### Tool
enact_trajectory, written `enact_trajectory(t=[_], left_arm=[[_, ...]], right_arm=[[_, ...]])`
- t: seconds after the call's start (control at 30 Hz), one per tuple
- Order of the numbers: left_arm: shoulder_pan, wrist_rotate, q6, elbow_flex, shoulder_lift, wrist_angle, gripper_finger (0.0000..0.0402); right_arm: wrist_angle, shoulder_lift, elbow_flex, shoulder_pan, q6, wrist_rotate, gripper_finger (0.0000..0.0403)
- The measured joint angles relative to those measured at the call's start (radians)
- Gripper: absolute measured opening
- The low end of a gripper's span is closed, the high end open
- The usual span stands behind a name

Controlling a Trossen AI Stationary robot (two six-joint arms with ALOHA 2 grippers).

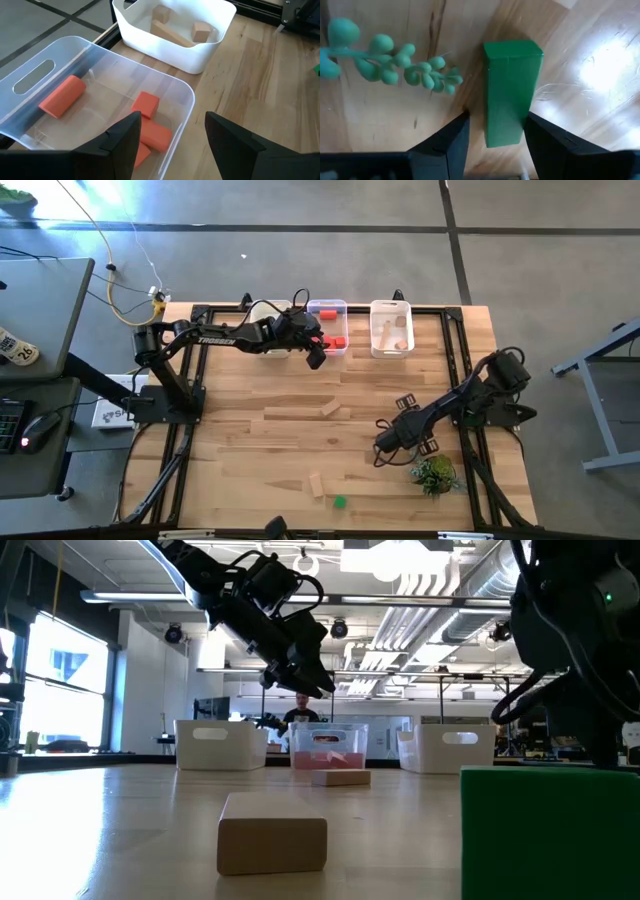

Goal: Sort & place blocks by color
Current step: Put the green block into the left white bin

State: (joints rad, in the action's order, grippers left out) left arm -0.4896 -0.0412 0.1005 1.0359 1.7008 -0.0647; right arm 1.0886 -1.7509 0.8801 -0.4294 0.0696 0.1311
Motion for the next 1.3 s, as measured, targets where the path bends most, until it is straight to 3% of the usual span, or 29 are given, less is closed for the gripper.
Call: enact_trajectory(t=[0.2,0.5,0.97,1.13,1.3], left_arm=[[0.000,0.000,0.000,0.000,0.000,0.000,0.0207],[0.000,0.004,-0.003,0.000,0.000,0.008,0.0207],[0.006,0.004,0.018,0.000,0.000,0.017,0.0207],[0.006,0.025,0.040,0.000,0.000,0.024,0.0207],[0.006,0.099,0.158,0.000,0.000,0.023,0.0207]], right_arm=[[-0.020,0.003,-0.009,0.021,0.004,-0.013,0.0163],[-0.034,0.002,-0.010,0.092,0.075,-0.083,0.0076],[-0.013,-0.001,-0.008,0.122,0.147,-0.078,0.0076],[-0.007,-0.006,0.033,0.122,0.204,-0.021,0.0076],[0.001,-0.006,0.087,0.123,0.270,0.076,0.0076]])
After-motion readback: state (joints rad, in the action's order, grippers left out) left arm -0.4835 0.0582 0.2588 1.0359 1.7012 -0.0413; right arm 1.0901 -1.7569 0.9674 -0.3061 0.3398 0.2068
